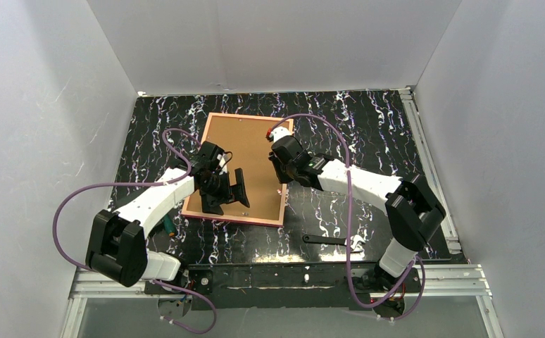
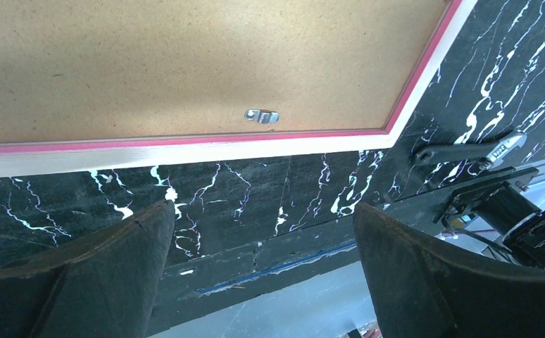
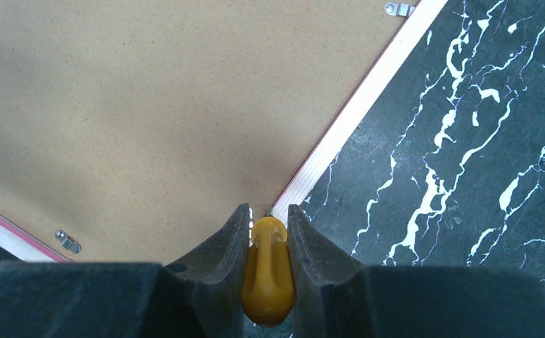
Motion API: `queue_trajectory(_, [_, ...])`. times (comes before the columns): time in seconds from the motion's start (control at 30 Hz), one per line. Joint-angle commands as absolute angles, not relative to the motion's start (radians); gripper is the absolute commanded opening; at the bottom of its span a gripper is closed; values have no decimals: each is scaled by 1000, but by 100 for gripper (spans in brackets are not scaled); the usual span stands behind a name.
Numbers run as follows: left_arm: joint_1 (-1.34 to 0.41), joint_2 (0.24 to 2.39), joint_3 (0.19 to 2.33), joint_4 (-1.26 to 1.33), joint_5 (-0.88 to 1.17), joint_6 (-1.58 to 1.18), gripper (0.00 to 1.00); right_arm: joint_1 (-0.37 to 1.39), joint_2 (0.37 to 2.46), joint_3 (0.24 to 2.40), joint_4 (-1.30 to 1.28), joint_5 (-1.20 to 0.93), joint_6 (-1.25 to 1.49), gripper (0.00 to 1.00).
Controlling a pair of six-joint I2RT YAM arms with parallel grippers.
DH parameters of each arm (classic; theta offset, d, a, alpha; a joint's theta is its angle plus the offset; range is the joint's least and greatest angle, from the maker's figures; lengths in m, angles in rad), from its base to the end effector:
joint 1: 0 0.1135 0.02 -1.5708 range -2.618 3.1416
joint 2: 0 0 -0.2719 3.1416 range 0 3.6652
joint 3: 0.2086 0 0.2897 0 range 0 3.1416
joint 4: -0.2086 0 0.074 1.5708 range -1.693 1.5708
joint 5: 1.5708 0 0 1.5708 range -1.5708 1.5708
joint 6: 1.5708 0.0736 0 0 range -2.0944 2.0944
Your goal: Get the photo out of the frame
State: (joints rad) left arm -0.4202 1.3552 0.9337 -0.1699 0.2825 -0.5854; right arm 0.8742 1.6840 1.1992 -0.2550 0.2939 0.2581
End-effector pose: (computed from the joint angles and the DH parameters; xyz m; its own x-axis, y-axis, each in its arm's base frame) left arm 0.3250 -0.1677 0.2372 -0.7575 -0.2427 -0.6061 0.2214 0.7778 -0.5882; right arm 0.2962 0.3208 0.2073 -0.5706 -0.3013 -0.7640 -0.4667 0.8844 -0.0003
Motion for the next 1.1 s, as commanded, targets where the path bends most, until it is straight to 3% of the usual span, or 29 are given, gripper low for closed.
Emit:
queue_trajectory(0.0, [-414, 1332, 891, -223, 308, -623, 98, 886, 1642, 1146, -228, 342, 250, 1])
queue_trajectory(0.73, [-414, 1396, 782, -141, 310, -776, 98, 963, 1599, 1090, -237, 288, 388, 1])
queue_trajectory(1.07, [-413, 1404, 770, -133, 313, -791, 98, 960, 1604, 1094, -194, 165, 445, 1])
